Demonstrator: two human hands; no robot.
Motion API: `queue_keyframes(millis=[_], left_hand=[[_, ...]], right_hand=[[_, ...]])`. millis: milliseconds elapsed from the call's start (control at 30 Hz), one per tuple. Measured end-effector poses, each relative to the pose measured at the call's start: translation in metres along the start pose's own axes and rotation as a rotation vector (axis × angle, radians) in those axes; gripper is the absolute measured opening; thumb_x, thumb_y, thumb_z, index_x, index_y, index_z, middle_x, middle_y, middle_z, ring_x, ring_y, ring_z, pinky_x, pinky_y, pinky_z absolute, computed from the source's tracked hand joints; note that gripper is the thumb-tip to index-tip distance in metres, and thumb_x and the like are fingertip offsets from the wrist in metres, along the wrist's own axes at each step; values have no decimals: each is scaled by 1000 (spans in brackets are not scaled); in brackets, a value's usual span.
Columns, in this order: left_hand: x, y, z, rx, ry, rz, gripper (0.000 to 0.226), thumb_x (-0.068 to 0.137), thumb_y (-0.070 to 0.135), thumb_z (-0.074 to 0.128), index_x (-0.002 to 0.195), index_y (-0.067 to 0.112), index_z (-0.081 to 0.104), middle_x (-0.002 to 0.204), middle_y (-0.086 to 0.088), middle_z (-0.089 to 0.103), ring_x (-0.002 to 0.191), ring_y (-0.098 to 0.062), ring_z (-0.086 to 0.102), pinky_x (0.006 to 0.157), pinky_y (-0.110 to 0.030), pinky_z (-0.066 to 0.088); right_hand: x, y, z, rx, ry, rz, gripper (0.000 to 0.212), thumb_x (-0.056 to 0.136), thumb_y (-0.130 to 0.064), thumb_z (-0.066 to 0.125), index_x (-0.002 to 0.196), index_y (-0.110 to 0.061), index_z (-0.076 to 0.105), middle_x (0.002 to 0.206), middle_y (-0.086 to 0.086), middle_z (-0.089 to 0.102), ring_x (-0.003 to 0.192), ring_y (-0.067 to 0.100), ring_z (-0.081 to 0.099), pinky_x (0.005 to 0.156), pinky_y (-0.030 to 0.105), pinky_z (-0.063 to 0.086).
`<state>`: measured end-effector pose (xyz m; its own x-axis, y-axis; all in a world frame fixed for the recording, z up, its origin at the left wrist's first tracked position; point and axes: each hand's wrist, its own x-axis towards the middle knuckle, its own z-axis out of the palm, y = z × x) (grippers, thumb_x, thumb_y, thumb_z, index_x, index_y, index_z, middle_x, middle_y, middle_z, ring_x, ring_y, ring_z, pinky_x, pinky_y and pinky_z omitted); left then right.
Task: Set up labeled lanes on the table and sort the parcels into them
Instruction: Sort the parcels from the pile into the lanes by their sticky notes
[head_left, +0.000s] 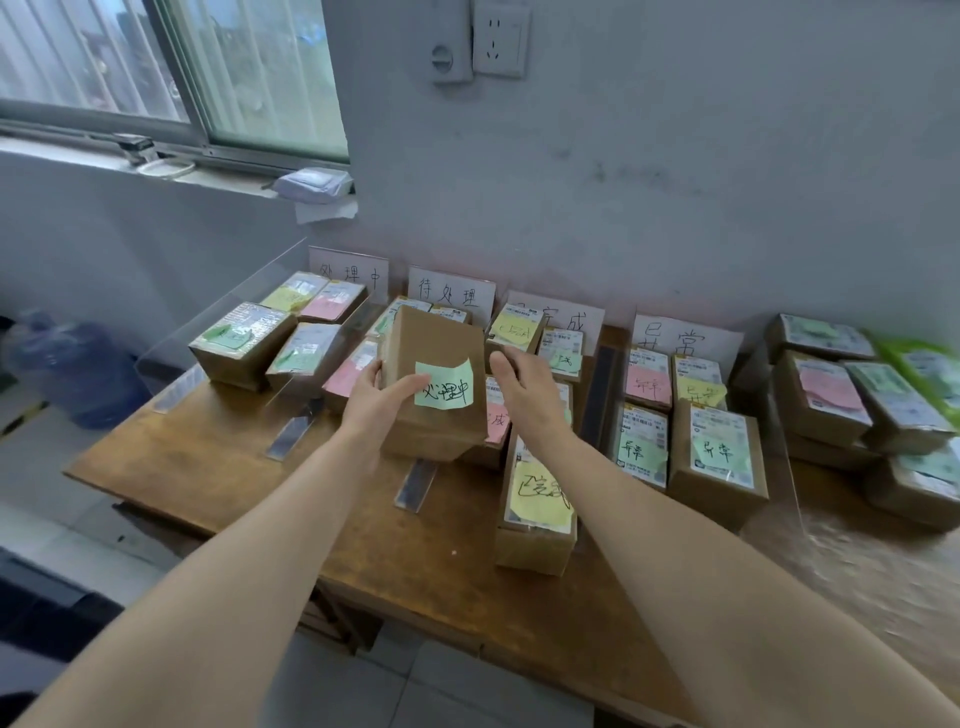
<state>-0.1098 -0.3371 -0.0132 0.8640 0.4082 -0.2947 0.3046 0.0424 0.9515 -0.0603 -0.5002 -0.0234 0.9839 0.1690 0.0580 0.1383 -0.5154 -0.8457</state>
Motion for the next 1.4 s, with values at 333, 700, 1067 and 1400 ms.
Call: queue_keyframes(millis=[333, 700, 1067, 1400], left_hand=[[40, 29, -34, 52, -81, -54, 63, 80, 49, 68, 135, 31, 44, 116, -3, 60, 106, -24, 57, 95, -44, 48], [103, 37, -84, -2, -209, -146, 64, 71, 62, 69, 125, 29, 54, 117, -7, 65, 108, -28, 61, 95, -50, 50], [227, 63, -255, 299, -20, 156, 29, 95, 31, 53, 116, 13, 62, 117, -8, 64, 95, -19, 55, 79, -30, 42], [281, 19, -350, 810, -55, 53, 41, 90, 27, 59, 126, 8, 59, 125, -8, 62, 116, -28, 56, 98, -39, 45]], right_hand=[[58, -24, 16, 457, -520, 321, 90, 81, -44, 73, 150, -36, 15, 129, 5, 51, 111, 31, 56, 89, 52, 53], [110, -55, 68, 484, -513, 365, 87, 83, -42, 72, 151, -34, 17, 122, 8, 55, 104, 29, 60, 86, 50, 55], [161, -148, 221, 460, -356, 427, 73, 84, -42, 70, 143, -30, 28, 112, 7, 58, 104, 30, 60, 88, 53, 53], [156, -165, 316, 297, -706, 635, 63, 81, -44, 72, 135, -29, 44, 128, 9, 52, 112, 31, 56, 93, 57, 50]])
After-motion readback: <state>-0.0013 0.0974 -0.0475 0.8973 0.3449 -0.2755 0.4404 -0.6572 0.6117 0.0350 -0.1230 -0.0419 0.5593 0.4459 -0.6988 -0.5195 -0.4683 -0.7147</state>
